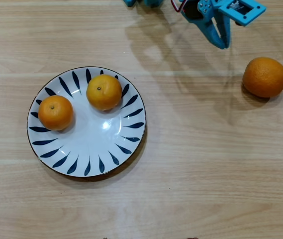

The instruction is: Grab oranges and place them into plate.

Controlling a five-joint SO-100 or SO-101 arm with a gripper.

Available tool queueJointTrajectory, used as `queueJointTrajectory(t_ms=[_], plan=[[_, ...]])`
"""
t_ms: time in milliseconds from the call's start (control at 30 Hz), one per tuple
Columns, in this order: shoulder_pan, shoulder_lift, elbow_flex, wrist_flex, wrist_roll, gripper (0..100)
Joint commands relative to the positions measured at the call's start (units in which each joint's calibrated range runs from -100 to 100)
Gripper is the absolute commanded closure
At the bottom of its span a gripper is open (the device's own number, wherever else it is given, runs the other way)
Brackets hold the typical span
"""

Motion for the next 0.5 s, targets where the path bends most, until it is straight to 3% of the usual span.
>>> queueJointTrajectory(t_ms=[0, 133, 333, 467], plan=[[-1.91, 7.10, -8.31, -3.12, -1.20, 98], [-4.41, 19.70, -26.69, 5.04, -1.36, 98], [-9.49, 36.44, -57.93, 36.93, -7.26, 98], [-11.83, 46.49, -77.21, 49.74, -8.78, 98]])
